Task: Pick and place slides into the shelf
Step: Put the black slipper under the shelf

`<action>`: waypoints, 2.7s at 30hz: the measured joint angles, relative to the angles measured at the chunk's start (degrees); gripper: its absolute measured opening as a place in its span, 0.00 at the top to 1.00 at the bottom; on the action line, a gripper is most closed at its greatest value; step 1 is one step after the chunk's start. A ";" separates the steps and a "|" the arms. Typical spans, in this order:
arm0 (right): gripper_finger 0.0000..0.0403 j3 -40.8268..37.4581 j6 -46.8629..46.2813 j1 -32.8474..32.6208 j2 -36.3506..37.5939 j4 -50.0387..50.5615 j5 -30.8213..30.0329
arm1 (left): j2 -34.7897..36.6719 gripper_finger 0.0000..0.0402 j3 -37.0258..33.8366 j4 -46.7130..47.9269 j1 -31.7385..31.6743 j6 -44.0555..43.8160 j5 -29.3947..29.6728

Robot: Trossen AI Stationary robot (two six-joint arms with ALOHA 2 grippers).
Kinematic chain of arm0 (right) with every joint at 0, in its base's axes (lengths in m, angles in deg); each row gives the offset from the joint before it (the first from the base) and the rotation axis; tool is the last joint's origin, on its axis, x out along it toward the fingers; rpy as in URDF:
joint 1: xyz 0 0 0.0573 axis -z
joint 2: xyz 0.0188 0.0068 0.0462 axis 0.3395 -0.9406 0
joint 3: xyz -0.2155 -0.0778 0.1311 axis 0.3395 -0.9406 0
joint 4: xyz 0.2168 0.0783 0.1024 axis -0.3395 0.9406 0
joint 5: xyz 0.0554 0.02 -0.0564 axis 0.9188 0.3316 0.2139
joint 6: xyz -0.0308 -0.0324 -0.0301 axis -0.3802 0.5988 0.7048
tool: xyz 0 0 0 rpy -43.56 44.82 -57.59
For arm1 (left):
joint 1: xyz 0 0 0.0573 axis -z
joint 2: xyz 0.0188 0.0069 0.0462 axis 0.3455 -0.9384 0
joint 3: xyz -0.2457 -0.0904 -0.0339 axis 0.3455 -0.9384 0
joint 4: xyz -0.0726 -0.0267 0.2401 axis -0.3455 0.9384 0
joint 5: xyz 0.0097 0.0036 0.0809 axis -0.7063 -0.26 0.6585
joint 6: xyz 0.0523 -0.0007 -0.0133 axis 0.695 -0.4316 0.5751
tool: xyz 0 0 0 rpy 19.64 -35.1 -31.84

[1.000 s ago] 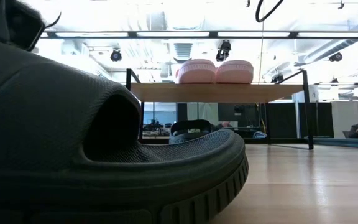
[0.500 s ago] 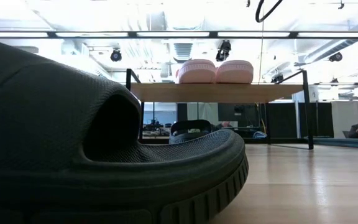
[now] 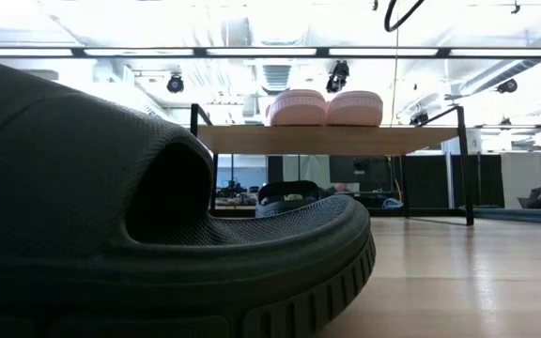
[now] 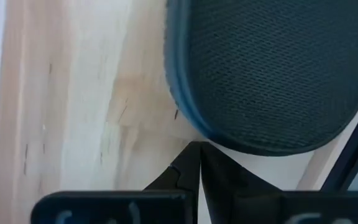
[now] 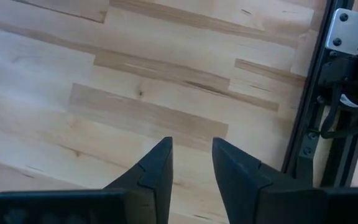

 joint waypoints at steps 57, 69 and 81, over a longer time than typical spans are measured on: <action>0.91 5.73 -8.41 -9.14 -36.17 -59.40 3.23 | -0.38 1.00 0.42 -21.85 -25.92 52.21 4.30; 0.91 10.75 -10.03 -4.86 -35.95 -32.13 -0.22 | -0.59 1.00 -1.20 -23.62 -25.90 50.64 3.72; 0.91 4.26 -8.83 -1.72 -24.29 -20.86 -1.18 | -0.83 1.00 -7.45 -35.50 -23.18 38.06 -4.88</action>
